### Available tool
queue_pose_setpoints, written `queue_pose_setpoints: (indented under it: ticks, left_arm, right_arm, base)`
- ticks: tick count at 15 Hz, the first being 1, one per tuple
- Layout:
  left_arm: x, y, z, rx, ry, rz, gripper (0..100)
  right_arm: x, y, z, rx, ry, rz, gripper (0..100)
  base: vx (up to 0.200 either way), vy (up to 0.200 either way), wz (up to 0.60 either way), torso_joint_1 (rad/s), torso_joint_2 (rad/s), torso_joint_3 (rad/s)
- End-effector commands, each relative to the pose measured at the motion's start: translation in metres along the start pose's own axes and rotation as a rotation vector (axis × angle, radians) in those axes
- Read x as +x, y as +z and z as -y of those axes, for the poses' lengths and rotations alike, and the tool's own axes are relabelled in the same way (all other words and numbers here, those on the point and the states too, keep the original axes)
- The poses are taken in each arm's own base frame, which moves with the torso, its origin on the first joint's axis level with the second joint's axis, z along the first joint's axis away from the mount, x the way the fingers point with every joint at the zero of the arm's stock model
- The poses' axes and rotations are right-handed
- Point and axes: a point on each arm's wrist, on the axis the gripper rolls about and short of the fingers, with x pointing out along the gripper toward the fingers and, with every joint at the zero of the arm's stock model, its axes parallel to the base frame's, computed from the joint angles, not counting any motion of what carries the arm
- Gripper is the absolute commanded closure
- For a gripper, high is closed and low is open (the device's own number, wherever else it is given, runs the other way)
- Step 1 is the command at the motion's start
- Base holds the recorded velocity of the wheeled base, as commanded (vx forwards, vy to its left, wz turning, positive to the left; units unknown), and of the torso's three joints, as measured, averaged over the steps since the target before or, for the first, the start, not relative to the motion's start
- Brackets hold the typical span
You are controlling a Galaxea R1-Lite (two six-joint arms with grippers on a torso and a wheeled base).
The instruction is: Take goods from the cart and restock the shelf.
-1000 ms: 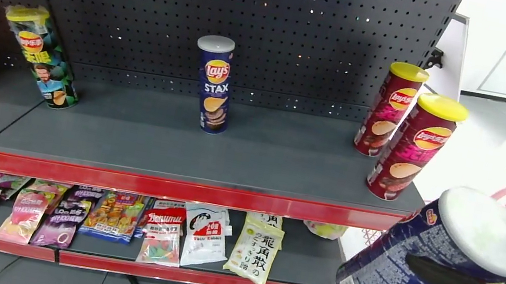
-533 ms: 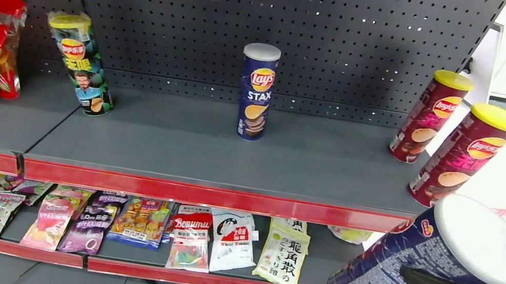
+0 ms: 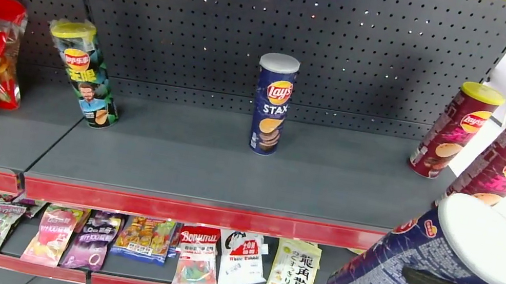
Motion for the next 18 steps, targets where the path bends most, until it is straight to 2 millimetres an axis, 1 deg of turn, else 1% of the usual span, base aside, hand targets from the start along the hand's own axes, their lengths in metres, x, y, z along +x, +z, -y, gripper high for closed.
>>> queue_pose_setpoints:
  ticks: [1,8,11,18]
  left_arm:
    - [0.0001,0.0000,0.0000,0.000,-0.001,-0.001,0]
    - [0.0001,0.0000,0.0000,-0.001,-0.001,-0.001,0]
    - [0.0001,0.0000,0.0000,-0.001,-0.001,-0.001,0]
    - [0.0001,0.0000,0.0000,-0.006,0.001,-0.001,0]
  right_arm:
    - [-0.0001,-0.0003,-0.0002,0.000,0.002,-0.001,100]
    - [-0.0005,0.0002,-0.0002,-0.001,0.002,0.002,100]
    - [-0.0002,0.0001,-0.0001,0.000,0.002,0.001,100]
    - [-0.0016,0.0010,-0.0008,-0.004,0.004,0.007,100]
  base:
    - [0.200,0.000,0.00,0.007,0.01,0.002]
    - [0.000,0.000,0.00,0.000,0.00,0.000]
    - [0.200,0.000,0.00,-0.002,0.00,0.002]
    - [0.000,0.000,0.00,0.000,0.00,0.000]
